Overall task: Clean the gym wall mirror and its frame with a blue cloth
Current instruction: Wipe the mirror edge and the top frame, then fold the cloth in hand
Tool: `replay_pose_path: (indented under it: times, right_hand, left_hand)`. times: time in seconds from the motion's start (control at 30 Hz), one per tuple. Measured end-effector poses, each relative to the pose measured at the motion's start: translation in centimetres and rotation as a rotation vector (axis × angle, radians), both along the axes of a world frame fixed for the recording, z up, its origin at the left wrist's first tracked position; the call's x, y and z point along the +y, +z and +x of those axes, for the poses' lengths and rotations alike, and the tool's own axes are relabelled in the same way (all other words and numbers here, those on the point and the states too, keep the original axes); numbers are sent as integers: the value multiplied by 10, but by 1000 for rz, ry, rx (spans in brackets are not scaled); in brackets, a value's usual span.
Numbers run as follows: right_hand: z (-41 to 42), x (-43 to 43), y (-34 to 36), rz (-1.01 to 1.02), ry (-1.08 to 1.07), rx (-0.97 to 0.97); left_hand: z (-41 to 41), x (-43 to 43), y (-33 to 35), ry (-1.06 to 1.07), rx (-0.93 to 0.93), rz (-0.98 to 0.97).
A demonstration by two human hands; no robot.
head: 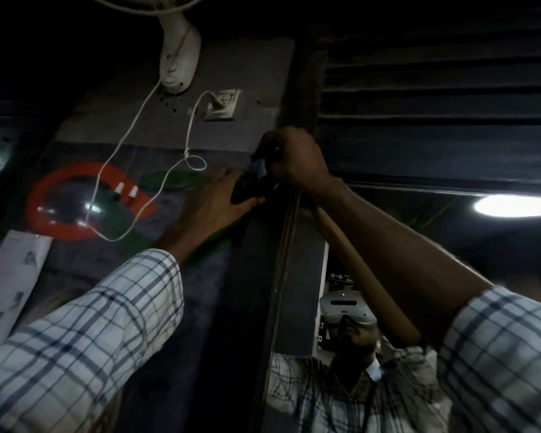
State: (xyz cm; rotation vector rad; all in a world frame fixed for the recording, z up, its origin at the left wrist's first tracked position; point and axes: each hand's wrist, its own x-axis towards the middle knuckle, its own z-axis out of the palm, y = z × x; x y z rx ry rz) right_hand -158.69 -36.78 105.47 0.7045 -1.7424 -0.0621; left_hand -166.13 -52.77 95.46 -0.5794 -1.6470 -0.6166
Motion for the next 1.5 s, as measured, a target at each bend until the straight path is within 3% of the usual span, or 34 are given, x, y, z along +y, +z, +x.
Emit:
replay_pose_path:
  times: [0.27,0.5,0.8,1.03,1.23,1.4,1.5]
  right_hand:
    - [22,45,-48,-329,375,54]
    - [81,99,-150,-613,494,-53]
    - [230,206,-391,-1080,436,-305]
    - [390,266,-564,-1599,199,-478]
    - [535,265,-648,-1840,134,-550]
    - [627,268,-685,-2105,48,-507]
    - [667,264,-692,-2057,-123,-514]
  left_hand:
    - [6,11,-29,-12,154,45]
    - [82,65,-91,-299,64,115]
    - [241,193,-294,-796,-393,11]
    - [379,293,-444,-1011,-995,7]
    - [507,337,-524,-1121,-1399,110]
    - [589,350,-560,-1180,-1574,49]
    - [619,359,-571,-1182,-1636,-22]
